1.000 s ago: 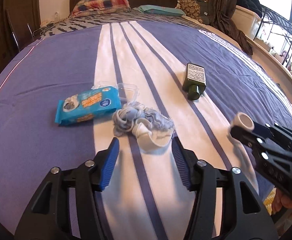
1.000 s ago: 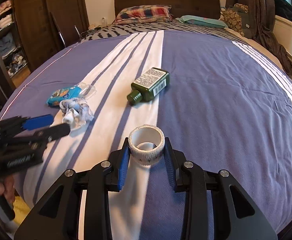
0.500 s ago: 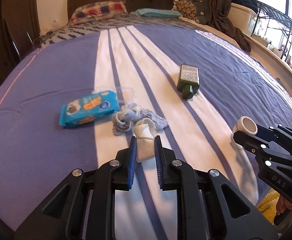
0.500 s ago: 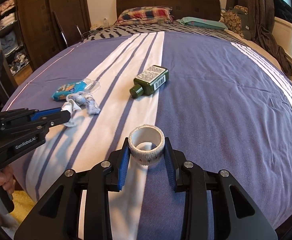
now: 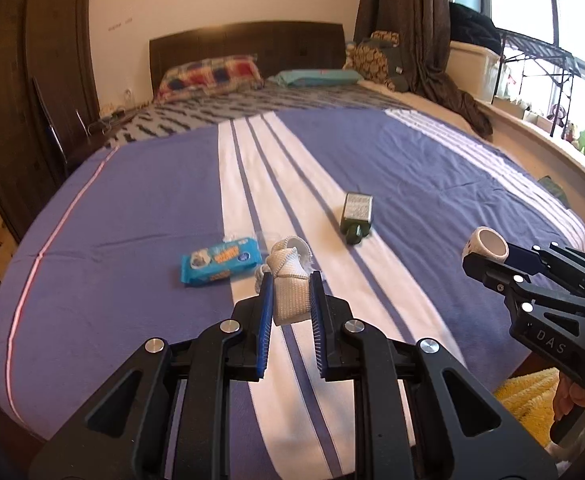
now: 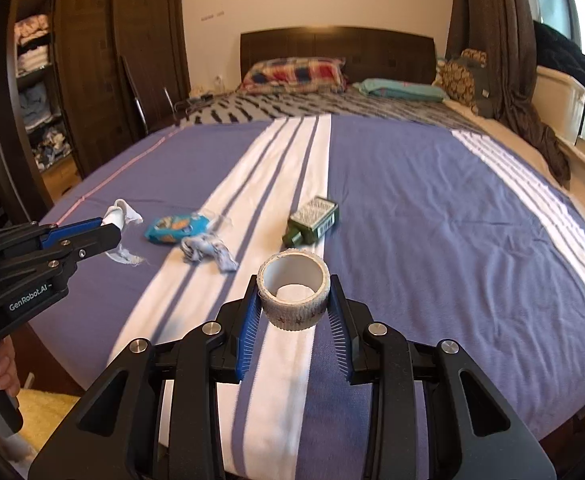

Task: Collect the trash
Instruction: 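Carry the grey cloth and tape roll down to the floor bin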

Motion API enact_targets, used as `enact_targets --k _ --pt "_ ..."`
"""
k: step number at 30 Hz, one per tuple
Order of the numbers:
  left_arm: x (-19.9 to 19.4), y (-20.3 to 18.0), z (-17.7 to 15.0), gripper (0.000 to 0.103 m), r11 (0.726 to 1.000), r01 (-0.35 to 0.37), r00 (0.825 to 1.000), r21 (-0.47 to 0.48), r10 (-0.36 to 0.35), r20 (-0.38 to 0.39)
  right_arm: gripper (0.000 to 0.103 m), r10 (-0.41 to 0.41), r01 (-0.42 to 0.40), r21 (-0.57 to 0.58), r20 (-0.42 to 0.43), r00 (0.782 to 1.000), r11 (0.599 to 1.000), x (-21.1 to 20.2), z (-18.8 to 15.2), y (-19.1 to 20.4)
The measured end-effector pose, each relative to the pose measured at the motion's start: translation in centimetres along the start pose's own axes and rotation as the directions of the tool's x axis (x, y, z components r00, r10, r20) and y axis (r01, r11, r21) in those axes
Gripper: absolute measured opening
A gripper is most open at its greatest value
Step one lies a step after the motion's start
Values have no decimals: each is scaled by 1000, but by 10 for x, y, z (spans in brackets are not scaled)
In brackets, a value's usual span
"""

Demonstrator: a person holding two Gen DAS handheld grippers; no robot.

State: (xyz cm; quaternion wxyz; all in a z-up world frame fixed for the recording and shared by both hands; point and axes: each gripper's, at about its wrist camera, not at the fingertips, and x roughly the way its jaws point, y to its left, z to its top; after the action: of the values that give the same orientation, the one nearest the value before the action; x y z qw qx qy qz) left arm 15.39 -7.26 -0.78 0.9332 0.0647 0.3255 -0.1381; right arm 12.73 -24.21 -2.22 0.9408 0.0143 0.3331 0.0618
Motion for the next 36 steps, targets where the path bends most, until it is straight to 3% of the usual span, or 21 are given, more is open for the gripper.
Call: enact_targets --k 11,20,29,36 --pt "-77 -11 -8 16 1000 -18 995 20 16 103 33 3 -1 -18 94 996 1000 -67 -5 13" --pt "-109 -14 -53 16 1000 13 995 8 -14 101 33 23 -21 -20 111 994 1000 -105 -33 25" --pt "-103 -22 -116 16 997 70 998 -17 -70 3 33 59 -59 3 13 998 998 -102 -84 30" --pt "-62 -28 -173 16 993 105 981 -53 -112 -157 33 79 -77 17 -128 989 997 -73 -135 39"
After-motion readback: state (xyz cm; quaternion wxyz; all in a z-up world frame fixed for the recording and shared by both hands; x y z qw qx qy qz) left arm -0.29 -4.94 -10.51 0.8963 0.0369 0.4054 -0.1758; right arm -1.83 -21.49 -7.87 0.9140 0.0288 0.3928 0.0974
